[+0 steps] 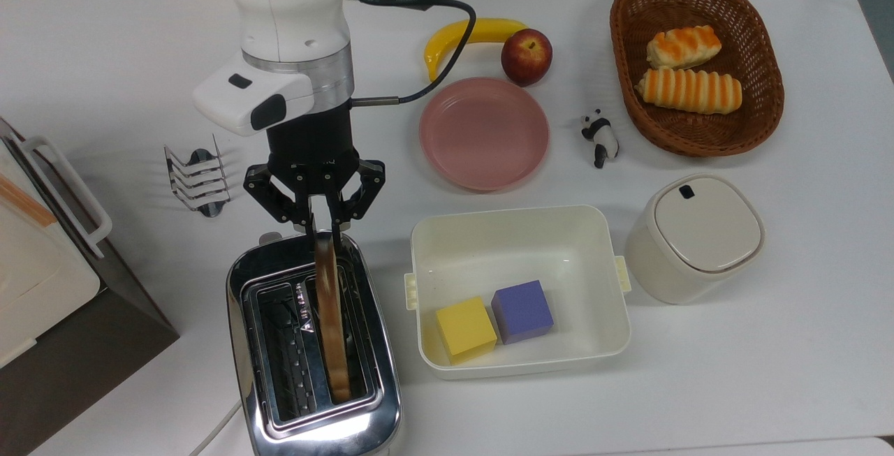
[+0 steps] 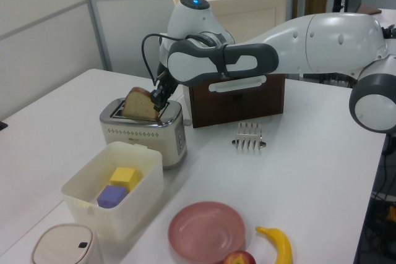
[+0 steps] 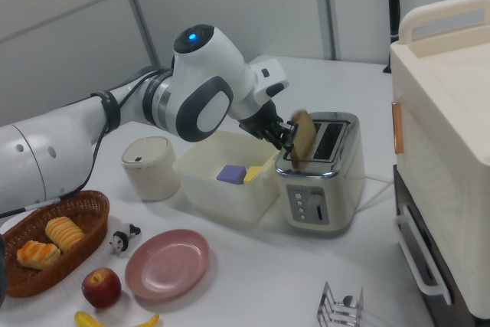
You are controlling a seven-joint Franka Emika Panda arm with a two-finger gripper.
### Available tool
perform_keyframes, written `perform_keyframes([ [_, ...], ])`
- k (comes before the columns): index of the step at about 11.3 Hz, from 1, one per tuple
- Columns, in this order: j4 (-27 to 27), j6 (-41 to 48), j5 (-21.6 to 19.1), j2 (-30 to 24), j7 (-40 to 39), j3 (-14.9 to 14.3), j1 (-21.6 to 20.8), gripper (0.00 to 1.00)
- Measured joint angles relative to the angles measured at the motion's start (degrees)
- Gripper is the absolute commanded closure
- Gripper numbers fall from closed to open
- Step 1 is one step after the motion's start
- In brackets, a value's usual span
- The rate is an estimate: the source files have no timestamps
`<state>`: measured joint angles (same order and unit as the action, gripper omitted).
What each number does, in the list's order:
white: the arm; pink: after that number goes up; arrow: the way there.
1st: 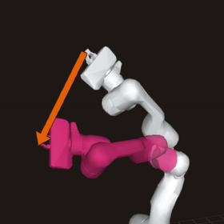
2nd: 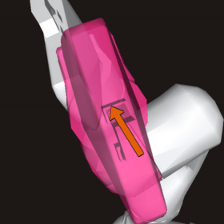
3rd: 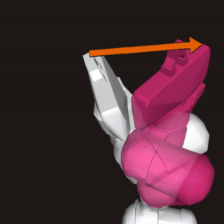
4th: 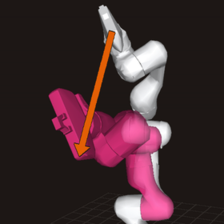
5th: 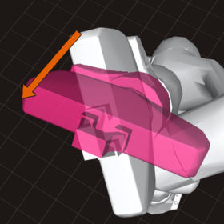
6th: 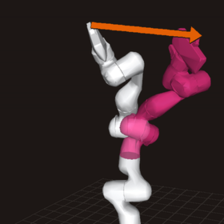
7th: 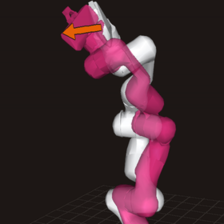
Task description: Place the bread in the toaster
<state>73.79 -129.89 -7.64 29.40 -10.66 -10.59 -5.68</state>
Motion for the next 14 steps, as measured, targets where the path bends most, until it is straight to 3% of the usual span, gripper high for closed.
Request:
perform_keyframes([
  [2, 0.00, 0.00, 0.00, 0.00, 0.36, 0.00, 0.00, 0.60],
  [4, -0.10, 0.00, -0.02, -0.11, 1.88, 0.00, 0.00, 0.30],
  [5, -0.17, 0.00, -0.02, -0.40, 2.51, 0.00, -0.04, 0.25],
  [6, -0.18, 2.00, -0.02, -1.13, 2.86, 0.01, -0.07, 0.00],
  [9, -0.30, 19.66, 1.65, -5.38, 2.99, -0.16, 0.09, 0.00],
  [11, -0.33, 31.99, 4.10, -9.33, 8.06, -0.14, 0.05, 0.00],
  [14, 0.82, 41.91, 9.60, -13.37, 12.09, 0.21, -2.46, 0.00],
])
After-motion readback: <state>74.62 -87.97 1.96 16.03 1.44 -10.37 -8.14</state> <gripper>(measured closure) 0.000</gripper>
